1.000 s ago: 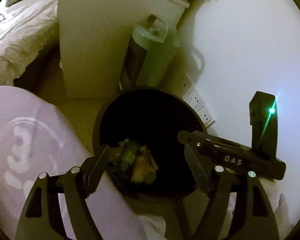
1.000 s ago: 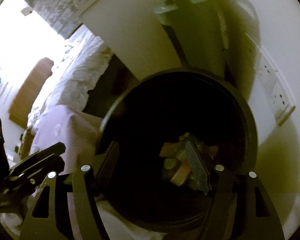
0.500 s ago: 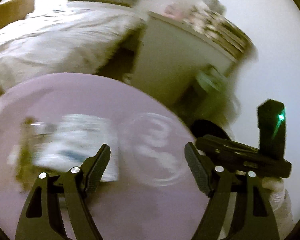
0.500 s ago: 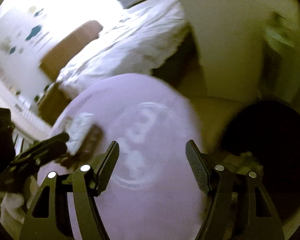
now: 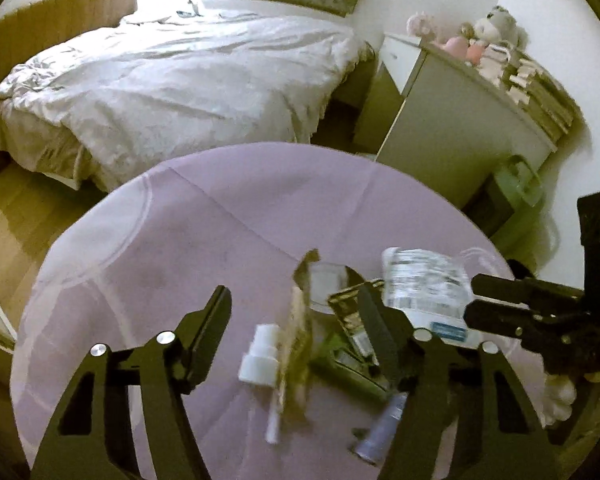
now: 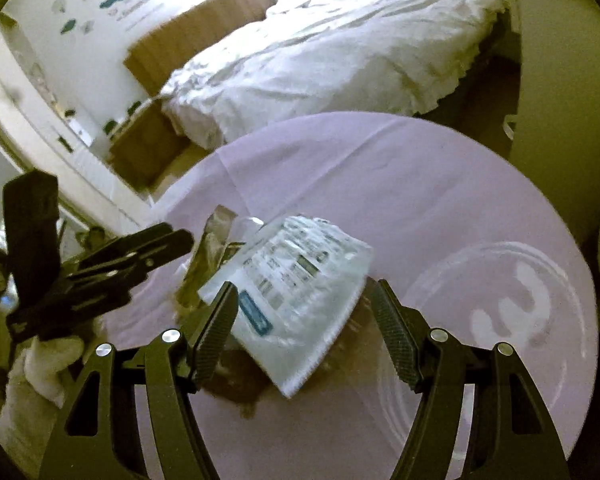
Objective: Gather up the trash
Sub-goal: 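Grasp the brown strip with the left tool while the right tool grasps the white plastic packet, then carry the strip and white packet over the black bin and open both tools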
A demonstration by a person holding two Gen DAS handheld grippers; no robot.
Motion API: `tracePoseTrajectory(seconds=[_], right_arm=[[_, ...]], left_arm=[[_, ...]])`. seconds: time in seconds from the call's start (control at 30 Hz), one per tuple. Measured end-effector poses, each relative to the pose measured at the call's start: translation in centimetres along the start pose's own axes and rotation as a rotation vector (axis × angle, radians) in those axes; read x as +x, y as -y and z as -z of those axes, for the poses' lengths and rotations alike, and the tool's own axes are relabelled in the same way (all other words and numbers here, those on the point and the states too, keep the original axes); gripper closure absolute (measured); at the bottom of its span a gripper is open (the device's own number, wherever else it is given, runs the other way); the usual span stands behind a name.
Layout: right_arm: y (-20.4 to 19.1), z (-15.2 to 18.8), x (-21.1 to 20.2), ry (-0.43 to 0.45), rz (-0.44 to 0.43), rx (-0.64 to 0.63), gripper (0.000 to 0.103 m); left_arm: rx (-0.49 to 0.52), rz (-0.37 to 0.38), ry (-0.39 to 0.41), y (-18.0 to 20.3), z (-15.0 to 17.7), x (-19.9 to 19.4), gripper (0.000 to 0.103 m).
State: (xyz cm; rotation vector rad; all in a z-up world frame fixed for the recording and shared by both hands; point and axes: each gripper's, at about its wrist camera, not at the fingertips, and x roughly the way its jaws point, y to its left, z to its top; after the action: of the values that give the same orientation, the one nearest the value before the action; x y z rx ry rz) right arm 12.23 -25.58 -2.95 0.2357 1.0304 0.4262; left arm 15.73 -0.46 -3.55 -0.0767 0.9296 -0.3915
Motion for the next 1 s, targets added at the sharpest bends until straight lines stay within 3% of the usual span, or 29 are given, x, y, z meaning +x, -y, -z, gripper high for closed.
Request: tracePoseTrajectory(seconds=[0.1, 0.17, 0.27, 0.3, 0.33, 0.4, 0.6, 0.83, 1.0], right_arm=[[-0.3, -0.6, 1.4, -0.019, 0.021, 0.007, 0.030], [-0.7, -0.8, 1.9, -0.014, 0.031, -0.006, 0.031], [-1.1, -0.9, 2.1, -0.011, 0.052, -0.040, 0.054], [-1.2, -0.8, 2.0, -0.009, 0.054, -0.048, 0.060], [-1.3, -0.8, 1.9, -0.003, 0.048, -0.053, 0.063], [-1.4, -0.6, 1.5, 0.014, 0.047, -0.068, 0.073], [-2.4, 0.1, -1.7, 0.100, -0.047, -0.114, 0.089], [-1.9, 0.9, -7.2, 0.213, -0.073, -0.115, 0.091], [1.6, 1.5, -12.3, 0.323, -0.019, -0.058, 0.091]], left_arm=[[0.013, 0.029, -0.046, -0.4, 0.3, 1.5, 0.047], [0.030, 0.043, -0.075, -0.2, 0.6, 2.4, 0.058], [0.010, 0.081, -0.073, -0.4, 1.0, 2.5, 0.078], [0.003, 0.083, -0.068, -0.5, 1.1, 2.4, 0.088], [-0.002, 0.081, -0.061, -0.6, 1.2, 2.2, 0.091], [-0.016, 0.084, -0.031, -0.6, 1.4, 1.4, 0.093], [-0.058, 0.094, 0.061, -0.6, 1.3, -1.6, 0.098], [-0.070, 0.129, 0.150, 1.1, -0.1, -6.0, 0.098], [-0.018, 0.162, 0.163, 4.2, -1.2, -7.1, 0.098]])
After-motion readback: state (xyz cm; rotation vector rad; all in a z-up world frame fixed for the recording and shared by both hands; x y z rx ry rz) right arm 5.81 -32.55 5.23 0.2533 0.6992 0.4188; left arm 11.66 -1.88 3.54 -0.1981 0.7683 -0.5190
